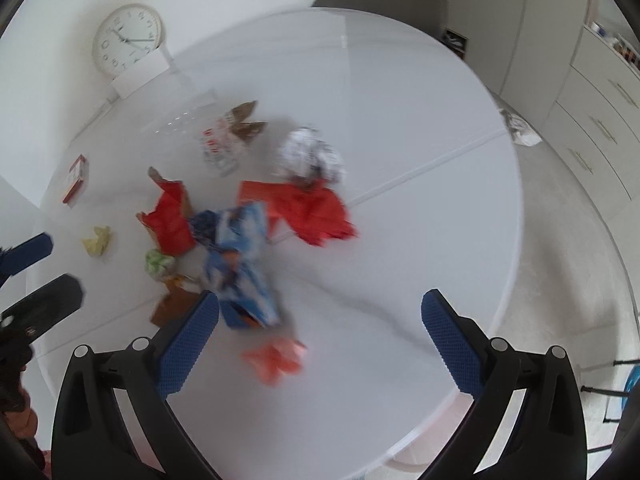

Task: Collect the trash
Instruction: 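Move both grippers back over the table toward the trash, then grasp the blue bird-printed box with the right gripper while the left gripper grasps torn brown paper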

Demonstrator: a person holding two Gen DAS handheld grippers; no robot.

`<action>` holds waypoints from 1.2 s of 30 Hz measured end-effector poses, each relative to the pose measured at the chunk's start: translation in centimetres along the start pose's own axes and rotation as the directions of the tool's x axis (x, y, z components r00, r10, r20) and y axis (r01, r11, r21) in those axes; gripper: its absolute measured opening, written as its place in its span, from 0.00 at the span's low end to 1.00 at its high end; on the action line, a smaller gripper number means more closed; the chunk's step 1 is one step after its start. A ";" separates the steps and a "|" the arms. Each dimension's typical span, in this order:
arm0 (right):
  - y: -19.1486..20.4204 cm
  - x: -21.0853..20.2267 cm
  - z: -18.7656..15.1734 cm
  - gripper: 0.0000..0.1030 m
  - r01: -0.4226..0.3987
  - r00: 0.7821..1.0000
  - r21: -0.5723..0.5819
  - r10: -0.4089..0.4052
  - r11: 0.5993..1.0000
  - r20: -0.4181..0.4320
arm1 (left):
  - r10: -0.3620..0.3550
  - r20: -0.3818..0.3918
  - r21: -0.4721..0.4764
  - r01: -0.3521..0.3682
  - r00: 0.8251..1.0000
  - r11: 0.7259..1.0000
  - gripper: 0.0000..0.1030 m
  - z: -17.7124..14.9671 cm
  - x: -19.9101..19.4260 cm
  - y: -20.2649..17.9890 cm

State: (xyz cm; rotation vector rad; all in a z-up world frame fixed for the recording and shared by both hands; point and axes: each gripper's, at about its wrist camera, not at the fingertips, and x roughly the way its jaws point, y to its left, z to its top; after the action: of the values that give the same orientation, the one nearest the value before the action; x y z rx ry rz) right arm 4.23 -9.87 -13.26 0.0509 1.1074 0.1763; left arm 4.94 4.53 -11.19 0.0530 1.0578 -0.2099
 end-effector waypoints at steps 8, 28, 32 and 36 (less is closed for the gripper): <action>4.2 4.2 0.8 0.94 0.064 0.997 -0.060 -0.066 0.996 -0.032 | -0.017 -0.038 0.007 0.017 0.999 1.000 0.92 1.1 4.4 5.1; 1.9 0.0 0.9 0.48 -0.026 1.000 0.049 0.026 0.998 -0.004 | -0.036 -0.096 0.035 0.039 0.995 0.999 0.92 2.3 10.5 4.1; 0.8 -1.5 0.5 0.48 -0.017 1.000 0.069 0.017 0.997 0.011 | -0.023 -0.103 -0.010 0.022 0.994 1.000 0.92 3.0 11.2 4.1; -0.3 -2.0 -0.1 0.48 -0.018 1.000 0.097 0.017 0.995 0.015 | -0.006 -0.111 -0.111 -0.007 0.994 0.994 0.92 3.7 10.9 4.4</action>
State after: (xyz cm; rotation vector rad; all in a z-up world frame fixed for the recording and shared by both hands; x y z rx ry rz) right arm 3.32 -10.45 -11.60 0.1489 1.1013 0.1374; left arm 14.16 6.73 -19.11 -0.0357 1.1787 -0.1485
